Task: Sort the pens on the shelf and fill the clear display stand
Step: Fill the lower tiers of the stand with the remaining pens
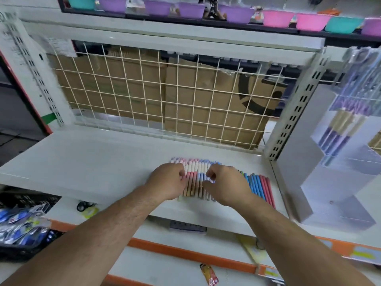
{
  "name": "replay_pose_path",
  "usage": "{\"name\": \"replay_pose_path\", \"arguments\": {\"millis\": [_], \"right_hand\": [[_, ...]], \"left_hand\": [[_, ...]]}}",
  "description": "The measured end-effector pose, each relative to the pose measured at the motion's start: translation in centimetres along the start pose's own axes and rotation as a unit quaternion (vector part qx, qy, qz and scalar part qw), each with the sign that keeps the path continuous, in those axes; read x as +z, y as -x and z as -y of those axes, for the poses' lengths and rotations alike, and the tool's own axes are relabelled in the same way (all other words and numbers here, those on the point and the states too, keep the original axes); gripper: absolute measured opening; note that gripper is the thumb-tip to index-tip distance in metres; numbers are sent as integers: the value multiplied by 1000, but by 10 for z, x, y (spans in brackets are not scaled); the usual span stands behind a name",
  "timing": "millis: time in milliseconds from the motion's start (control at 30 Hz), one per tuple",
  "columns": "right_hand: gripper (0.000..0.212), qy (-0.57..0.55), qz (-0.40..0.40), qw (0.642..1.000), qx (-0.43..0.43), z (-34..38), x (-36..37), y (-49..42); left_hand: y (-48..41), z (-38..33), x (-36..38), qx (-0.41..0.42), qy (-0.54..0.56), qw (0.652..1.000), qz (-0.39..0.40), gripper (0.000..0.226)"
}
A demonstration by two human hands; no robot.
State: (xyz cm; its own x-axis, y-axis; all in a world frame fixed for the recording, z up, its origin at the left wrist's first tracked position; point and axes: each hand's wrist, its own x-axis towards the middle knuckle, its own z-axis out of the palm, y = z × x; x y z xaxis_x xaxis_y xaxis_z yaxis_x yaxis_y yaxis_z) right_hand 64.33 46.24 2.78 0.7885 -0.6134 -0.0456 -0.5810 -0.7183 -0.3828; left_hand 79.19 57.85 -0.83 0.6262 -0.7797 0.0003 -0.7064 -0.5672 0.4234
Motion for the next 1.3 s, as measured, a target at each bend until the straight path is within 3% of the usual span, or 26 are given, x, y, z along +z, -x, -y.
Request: {"name": "replay_pose_path", "arguments": {"millis": [100,300,700,900,1067,1167,1300], "right_hand": [[23,7,12,1000,7,8,7,-4],[23,3,20,1000,20,14,12,-13],[16,-1,25,999,27,15,12,-20],[20,-13,19,999,39,7,9,-11],[19,-40,-9,998,53,-3,5,0],[19,-48,-37,996,61,-11,-1,5],[20,-72,-85,991,69,-21,-13,10]], "left_hand": [[-9,21,3,-25,-15,999,-19,11],[-28,49,20,-86,37,996,-14,34],[-41,53,8,-155,15,986,61,14],[-39,47,1,-157,-20,985,62,17],[-39,23,-5,-117,146,982,40,32],[-35,-3,-5,-79,274,957,45,21],[-29,-35,4,-25,349,934,68,14]]}}
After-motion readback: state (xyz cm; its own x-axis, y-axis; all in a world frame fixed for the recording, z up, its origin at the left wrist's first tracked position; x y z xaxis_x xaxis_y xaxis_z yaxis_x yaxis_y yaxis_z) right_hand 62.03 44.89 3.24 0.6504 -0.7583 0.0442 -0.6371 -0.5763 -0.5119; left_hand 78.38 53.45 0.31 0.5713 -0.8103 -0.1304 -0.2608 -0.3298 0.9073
